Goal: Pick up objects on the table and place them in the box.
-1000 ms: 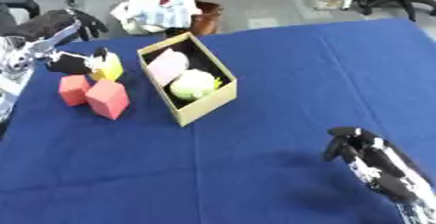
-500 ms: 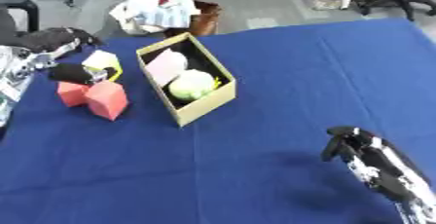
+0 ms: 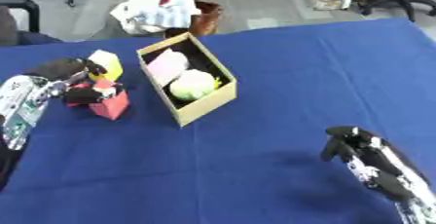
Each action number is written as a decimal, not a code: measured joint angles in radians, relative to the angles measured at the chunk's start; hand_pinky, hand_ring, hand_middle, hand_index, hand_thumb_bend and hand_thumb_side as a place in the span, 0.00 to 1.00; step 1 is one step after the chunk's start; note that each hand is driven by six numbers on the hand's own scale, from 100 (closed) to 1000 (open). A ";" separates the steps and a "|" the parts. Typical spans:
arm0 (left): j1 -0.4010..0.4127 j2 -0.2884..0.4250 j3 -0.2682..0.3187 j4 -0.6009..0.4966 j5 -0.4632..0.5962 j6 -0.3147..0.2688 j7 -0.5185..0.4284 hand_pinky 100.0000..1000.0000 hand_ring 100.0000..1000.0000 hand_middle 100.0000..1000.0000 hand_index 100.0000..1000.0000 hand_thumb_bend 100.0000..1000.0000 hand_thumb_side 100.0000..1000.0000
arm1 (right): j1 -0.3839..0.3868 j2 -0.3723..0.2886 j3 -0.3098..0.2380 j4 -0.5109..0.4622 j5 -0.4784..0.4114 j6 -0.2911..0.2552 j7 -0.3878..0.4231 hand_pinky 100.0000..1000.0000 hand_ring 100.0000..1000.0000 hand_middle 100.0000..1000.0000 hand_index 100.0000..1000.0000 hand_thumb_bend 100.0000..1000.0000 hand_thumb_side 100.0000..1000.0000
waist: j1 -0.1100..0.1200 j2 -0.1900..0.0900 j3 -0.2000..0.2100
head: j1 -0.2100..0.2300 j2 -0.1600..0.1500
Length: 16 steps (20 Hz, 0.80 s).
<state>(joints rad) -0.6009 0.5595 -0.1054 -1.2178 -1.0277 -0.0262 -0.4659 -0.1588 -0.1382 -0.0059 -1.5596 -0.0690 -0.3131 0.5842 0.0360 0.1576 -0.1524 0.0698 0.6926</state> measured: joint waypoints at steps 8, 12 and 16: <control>0.019 -0.007 0.012 0.009 -0.021 0.027 0.027 0.74 0.68 0.73 0.88 0.21 0.84 | 0.000 0.000 0.000 0.000 0.000 0.000 0.000 0.52 0.53 0.49 0.76 0.00 0.37 | 0.000 0.000 0.001 | -0.001 0.000; 0.028 -0.011 0.013 0.009 -0.006 0.031 0.035 0.72 0.66 0.71 0.87 0.15 0.72 | 0.000 0.000 0.000 0.000 0.000 0.000 0.000 0.52 0.53 0.49 0.76 0.00 0.37 | 0.000 0.000 0.001 | -0.001 0.000; 0.030 -0.017 0.013 0.008 0.016 0.032 0.044 0.70 0.61 0.66 0.85 0.10 0.43 | 0.000 0.000 0.000 0.000 0.000 0.000 0.000 0.52 0.53 0.49 0.76 0.00 0.37 | 0.000 -0.002 0.002 | -0.001 0.000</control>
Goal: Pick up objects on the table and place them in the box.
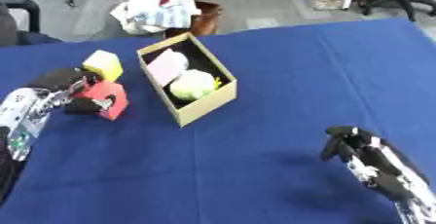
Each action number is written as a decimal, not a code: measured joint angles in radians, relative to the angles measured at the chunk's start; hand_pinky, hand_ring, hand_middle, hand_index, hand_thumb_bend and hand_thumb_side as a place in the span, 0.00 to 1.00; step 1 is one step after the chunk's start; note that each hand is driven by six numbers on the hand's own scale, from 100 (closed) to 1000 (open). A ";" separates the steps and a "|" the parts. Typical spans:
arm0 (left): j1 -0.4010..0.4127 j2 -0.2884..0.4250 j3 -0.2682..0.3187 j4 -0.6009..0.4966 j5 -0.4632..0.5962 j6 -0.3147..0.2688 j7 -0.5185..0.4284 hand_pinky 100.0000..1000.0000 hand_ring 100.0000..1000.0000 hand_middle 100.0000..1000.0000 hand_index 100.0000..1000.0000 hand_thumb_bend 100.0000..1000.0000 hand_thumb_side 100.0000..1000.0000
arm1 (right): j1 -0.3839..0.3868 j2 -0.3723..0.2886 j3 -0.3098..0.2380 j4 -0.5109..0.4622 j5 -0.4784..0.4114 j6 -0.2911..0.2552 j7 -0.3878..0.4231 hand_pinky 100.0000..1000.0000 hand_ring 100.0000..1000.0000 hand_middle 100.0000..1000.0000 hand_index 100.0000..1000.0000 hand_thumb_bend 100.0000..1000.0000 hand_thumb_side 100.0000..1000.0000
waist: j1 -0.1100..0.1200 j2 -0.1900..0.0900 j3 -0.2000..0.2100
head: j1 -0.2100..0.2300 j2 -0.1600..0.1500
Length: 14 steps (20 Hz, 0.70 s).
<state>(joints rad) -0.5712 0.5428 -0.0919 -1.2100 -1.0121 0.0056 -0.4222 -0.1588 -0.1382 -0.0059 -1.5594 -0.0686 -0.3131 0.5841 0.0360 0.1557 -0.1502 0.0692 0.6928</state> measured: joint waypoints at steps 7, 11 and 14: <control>0.004 -0.008 -0.001 -0.012 0.041 0.003 0.030 0.64 0.50 0.56 0.81 0.00 0.20 | 0.000 0.000 0.000 0.000 0.000 0.000 0.000 0.52 0.53 0.49 0.76 0.00 0.37 | 0.000 -0.001 -0.001 | 0.000 0.000; 0.006 -0.008 -0.002 -0.020 0.066 0.005 0.052 0.62 0.46 0.53 0.80 0.00 0.18 | 0.000 0.000 0.000 0.000 0.000 0.000 0.000 0.52 0.53 0.49 0.76 0.00 0.37 | 0.000 -0.001 -0.002 | 0.000 0.000; -0.002 -0.008 -0.002 -0.042 0.098 0.005 0.062 0.62 0.45 0.52 0.80 0.00 0.18 | 0.000 0.000 0.000 0.000 0.000 0.000 0.000 0.52 0.53 0.49 0.76 0.00 0.37 | 0.000 -0.001 -0.002 | 0.000 0.000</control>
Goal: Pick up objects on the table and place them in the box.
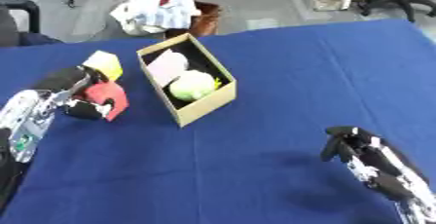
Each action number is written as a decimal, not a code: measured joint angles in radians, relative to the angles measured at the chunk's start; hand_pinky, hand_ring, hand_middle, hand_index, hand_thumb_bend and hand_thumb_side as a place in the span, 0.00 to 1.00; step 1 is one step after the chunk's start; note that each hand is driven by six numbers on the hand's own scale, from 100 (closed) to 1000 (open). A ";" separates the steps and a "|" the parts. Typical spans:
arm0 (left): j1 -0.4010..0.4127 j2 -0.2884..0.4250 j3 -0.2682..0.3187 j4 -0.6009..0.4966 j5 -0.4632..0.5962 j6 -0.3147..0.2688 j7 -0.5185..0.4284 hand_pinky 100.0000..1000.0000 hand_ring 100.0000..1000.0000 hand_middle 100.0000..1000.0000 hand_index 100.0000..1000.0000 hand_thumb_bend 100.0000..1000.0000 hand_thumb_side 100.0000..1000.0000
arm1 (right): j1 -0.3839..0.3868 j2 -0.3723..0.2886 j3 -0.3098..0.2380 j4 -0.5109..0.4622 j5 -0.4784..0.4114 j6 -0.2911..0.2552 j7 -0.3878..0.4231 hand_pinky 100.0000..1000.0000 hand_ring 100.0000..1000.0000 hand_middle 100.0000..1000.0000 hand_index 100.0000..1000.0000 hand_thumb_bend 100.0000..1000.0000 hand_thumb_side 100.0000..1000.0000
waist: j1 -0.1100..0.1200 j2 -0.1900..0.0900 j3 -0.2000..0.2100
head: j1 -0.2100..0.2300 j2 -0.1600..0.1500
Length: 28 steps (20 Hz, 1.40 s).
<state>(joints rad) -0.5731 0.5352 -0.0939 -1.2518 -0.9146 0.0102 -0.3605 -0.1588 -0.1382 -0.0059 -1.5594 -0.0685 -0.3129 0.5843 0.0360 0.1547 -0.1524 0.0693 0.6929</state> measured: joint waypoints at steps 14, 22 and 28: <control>-0.275 -0.055 -0.069 0.041 -0.007 -0.035 -0.011 0.63 0.46 0.54 0.81 0.00 0.17 | 0.000 0.000 0.001 0.000 0.000 -0.001 0.003 0.52 0.53 0.49 0.76 0.00 0.37 | 0.000 0.000 -0.022 | 0.009 0.000; -0.406 -0.192 -0.086 0.219 -0.121 -0.052 0.046 0.66 0.50 0.60 0.83 0.00 0.17 | -0.010 0.003 0.013 0.000 -0.001 0.001 0.011 0.52 0.53 0.49 0.76 0.00 0.37 | 0.000 0.000 -0.044 | 0.022 -0.001; -0.448 -0.255 -0.081 0.321 -0.210 -0.056 0.120 0.71 0.60 0.68 0.86 0.08 0.18 | -0.017 0.011 0.016 0.000 -0.003 0.001 0.017 0.52 0.53 0.49 0.76 0.00 0.37 | 0.000 0.001 -0.053 | 0.028 -0.005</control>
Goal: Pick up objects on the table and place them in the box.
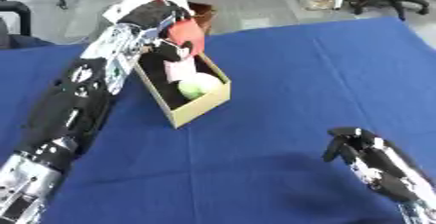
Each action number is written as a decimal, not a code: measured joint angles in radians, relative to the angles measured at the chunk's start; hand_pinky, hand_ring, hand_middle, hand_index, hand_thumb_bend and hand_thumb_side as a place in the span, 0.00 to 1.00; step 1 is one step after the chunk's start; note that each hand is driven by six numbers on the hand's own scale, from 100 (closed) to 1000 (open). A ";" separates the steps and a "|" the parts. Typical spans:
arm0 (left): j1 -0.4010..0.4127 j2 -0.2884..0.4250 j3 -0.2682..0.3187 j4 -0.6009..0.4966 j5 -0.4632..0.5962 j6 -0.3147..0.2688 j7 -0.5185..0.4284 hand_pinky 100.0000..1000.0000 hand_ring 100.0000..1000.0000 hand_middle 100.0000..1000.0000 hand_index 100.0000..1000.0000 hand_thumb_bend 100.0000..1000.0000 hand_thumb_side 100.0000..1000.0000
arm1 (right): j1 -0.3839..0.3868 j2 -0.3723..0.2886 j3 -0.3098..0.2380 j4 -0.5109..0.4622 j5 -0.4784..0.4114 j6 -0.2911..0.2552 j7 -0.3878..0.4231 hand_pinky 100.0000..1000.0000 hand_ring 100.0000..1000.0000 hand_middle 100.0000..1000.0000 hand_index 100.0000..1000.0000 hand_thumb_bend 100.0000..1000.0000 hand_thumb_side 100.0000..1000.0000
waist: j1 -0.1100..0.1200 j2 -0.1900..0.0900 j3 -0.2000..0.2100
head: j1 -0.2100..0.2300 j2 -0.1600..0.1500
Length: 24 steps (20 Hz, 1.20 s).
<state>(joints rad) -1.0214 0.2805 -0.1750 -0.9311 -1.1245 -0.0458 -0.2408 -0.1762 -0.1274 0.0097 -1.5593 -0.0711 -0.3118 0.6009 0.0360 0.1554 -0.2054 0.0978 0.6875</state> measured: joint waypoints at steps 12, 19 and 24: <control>-0.002 -0.013 0.009 0.081 -0.154 -0.022 0.036 0.87 0.81 0.87 0.93 0.41 0.63 | 0.000 0.000 0.003 0.000 0.000 0.000 0.001 0.52 0.53 0.49 0.76 0.00 0.37 | 0.000 0.000 0.000 | 0.002 -0.003; 0.030 0.028 0.013 0.068 -0.189 -0.074 -0.032 0.90 0.84 0.89 0.93 0.43 0.77 | 0.000 0.000 0.003 0.000 0.000 0.000 0.000 0.52 0.53 0.49 0.76 0.00 0.37 | 0.000 0.000 0.004 | -0.002 -0.004; 0.051 0.067 0.019 0.029 -0.150 -0.074 -0.068 0.89 0.83 0.88 0.93 0.39 0.79 | 0.000 0.000 0.003 0.000 0.000 0.000 -0.002 0.52 0.53 0.49 0.76 0.00 0.37 | 0.000 0.000 0.009 | -0.004 -0.004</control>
<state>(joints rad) -0.9701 0.3477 -0.1557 -0.9020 -1.2744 -0.1197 -0.3089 -0.1760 -0.1273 0.0124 -1.5593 -0.0713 -0.3114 0.5994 0.0360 0.1556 -0.1965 0.0934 0.6838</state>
